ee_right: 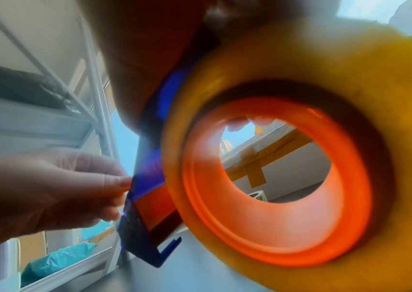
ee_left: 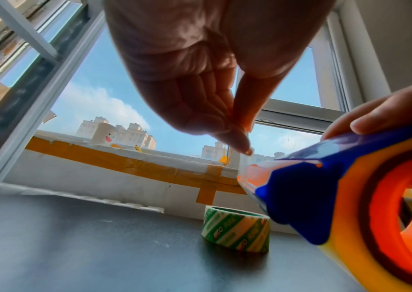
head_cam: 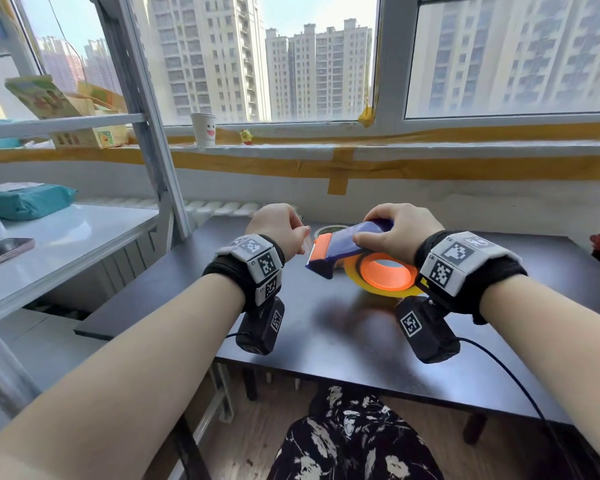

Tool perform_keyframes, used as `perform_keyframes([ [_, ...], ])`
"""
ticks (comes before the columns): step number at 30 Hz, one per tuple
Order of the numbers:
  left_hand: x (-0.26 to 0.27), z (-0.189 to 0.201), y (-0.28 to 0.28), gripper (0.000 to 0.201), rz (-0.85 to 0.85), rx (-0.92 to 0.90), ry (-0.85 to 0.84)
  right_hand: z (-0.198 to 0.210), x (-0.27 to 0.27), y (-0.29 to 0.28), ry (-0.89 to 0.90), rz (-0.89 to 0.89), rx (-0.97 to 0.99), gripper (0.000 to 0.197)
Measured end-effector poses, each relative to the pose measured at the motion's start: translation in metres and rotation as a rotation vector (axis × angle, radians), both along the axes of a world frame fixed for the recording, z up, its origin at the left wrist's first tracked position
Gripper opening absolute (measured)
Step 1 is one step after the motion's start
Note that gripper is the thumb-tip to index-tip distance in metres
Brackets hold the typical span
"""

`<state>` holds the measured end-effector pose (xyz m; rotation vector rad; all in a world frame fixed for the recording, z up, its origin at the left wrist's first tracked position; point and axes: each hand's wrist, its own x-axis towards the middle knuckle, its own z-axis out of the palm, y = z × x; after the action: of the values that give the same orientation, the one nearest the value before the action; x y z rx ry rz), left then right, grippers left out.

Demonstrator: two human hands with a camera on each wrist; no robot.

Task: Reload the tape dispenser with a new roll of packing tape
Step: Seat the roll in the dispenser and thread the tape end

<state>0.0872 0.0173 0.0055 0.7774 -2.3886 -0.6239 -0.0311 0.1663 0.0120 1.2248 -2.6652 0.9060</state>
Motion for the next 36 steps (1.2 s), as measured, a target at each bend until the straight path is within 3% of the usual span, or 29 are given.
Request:
perform_keyframes([
  [5,-0.006,-0.001,0.005,0.021,-0.029,-0.033,-0.019,-0.002,0.004,0.002,0.032,-0.005,-0.013,0.033],
  [11,-0.004,0.006,0.005,0.033,-0.04,0.022,0.017,-0.004,-0.001,0.01,0.006,-0.017,-0.049,0.033],
  [15,-0.009,0.011,0.007,0.029,-0.041,0.052,0.03,0.001,-0.007,0.017,-0.076,0.009,-0.007,0.042],
  [18,-0.012,0.016,0.013,0.031,-0.063,0.044,0.037,0.006,-0.011,0.02,-0.146,0.042,0.042,0.035],
  [24,-0.016,0.02,0.014,0.024,-0.074,0.134,0.092,-0.003,-0.017,0.026,-0.261,0.013,-0.106,0.03],
  [28,-0.018,0.025,0.016,0.026,-0.064,0.173,0.118,-0.012,-0.015,0.026,-0.186,-0.129,-0.176,0.049],
  [36,-0.016,0.029,0.017,0.028,-0.08,0.072,0.131,0.01,-0.012,0.031,0.049,-0.134,-0.141,0.044],
])
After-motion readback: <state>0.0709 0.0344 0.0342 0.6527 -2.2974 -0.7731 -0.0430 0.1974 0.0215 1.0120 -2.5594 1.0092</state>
